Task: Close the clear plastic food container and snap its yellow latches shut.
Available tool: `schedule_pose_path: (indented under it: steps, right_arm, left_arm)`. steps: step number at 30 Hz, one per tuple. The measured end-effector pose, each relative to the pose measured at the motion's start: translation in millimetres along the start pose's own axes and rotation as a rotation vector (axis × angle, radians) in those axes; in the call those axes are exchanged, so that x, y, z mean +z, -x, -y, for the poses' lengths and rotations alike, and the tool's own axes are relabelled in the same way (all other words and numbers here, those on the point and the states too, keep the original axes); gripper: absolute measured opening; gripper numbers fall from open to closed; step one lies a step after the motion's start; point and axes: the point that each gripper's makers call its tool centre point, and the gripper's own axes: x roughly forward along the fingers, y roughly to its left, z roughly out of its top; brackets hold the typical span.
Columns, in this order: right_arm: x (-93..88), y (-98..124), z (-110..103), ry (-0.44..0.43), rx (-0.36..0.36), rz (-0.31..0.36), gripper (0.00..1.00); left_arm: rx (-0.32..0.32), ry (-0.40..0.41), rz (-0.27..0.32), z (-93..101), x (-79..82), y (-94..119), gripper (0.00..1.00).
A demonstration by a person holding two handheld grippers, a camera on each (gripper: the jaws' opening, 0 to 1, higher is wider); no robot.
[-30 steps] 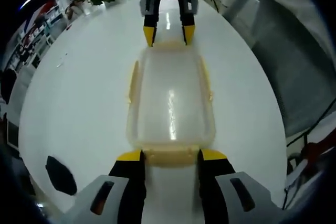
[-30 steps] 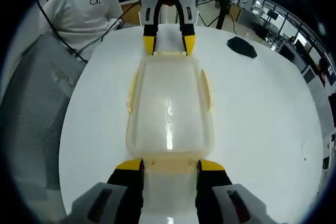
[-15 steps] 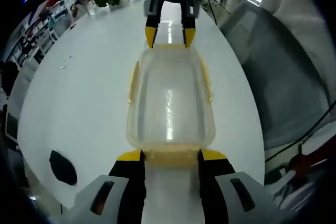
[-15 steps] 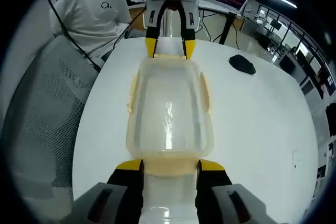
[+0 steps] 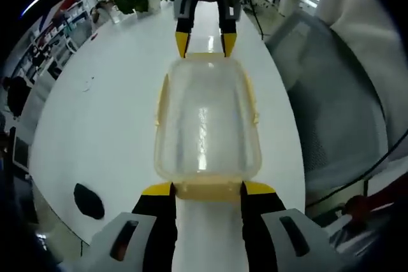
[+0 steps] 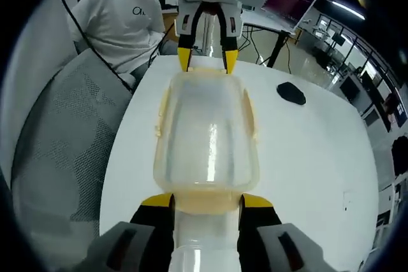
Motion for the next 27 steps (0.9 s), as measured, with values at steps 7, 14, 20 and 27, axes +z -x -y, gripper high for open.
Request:
schedule_pose_path:
  steps: [7,14,20,27]
  right_arm:
    - [-1.3,11,-6,-0.013,0.012,0.012,0.37]
    - [-9.6,27,-10,-0.021,0.019,0.009,0.37]
    - [-20.3,39,-12,-0.016,0.002,-0.001,0.37]
    - [-31.0,54,-9,-0.024,-0.002,0.013,0.37]
  left_arm:
    - [0.005,-0.001,-0.005,6.9,9.9,6,0.37]
    - [0.017,-0.016,-0.009,9.0,29.0,7,0.37]
    - [0.020,-0.022,-0.012,11.8,44.6,6,0.37]
    - [0.037,-0.039,-0.016,8.4,62.6,5,0.37]
